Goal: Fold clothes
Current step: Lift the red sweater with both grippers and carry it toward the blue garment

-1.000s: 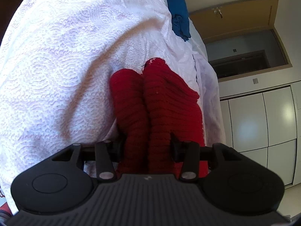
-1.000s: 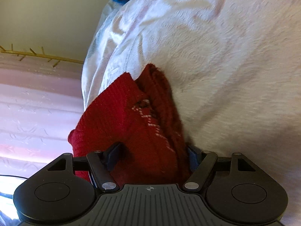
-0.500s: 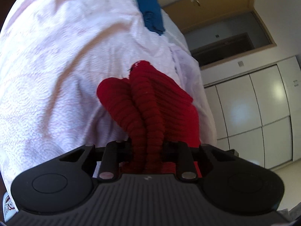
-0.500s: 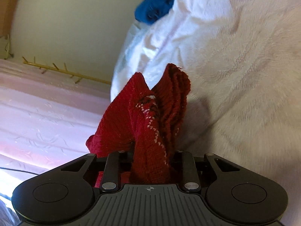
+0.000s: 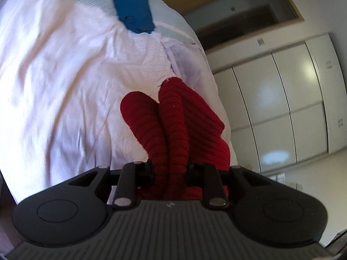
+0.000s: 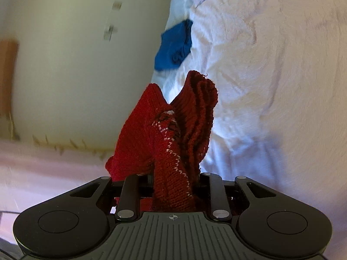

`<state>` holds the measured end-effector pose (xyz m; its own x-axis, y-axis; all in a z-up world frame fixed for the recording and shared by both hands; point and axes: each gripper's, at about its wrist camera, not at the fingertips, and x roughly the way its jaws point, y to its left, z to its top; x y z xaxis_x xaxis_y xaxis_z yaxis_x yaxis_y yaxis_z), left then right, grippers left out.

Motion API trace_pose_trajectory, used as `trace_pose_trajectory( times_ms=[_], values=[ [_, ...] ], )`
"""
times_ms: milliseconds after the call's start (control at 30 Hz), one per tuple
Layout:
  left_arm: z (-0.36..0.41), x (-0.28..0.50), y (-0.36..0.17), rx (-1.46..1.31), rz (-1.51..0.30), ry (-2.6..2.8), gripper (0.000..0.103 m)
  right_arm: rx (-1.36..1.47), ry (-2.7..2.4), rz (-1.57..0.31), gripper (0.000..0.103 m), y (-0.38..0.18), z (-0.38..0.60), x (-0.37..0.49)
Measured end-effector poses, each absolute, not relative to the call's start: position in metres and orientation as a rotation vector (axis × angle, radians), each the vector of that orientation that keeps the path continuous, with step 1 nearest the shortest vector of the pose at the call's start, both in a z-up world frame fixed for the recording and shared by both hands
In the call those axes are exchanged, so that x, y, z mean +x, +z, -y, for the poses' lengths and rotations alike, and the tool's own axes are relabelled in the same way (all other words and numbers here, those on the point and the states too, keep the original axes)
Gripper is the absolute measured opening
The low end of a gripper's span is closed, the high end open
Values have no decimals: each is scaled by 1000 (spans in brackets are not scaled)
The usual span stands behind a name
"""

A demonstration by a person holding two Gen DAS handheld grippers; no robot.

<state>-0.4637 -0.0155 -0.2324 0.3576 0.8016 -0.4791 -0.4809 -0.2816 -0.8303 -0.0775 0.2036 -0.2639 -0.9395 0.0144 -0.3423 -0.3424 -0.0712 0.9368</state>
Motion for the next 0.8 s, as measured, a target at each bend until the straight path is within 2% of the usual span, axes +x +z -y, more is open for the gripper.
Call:
trace_pose_trajectory(
  times_ms=[367,533,800],
  values=[
    [-61,-607,-167,-1300,178,1090,18,-62,1968,-1893,24,-205,-184,-161],
    [-77,-635,-141,-1260,195,1114,18,21,1951,-1879,24,-180,-188,-205],
    [-94,-664,-139,-1255,260,1164,18,35,1975,-1886,24,-175,-212,-239]
  ],
)
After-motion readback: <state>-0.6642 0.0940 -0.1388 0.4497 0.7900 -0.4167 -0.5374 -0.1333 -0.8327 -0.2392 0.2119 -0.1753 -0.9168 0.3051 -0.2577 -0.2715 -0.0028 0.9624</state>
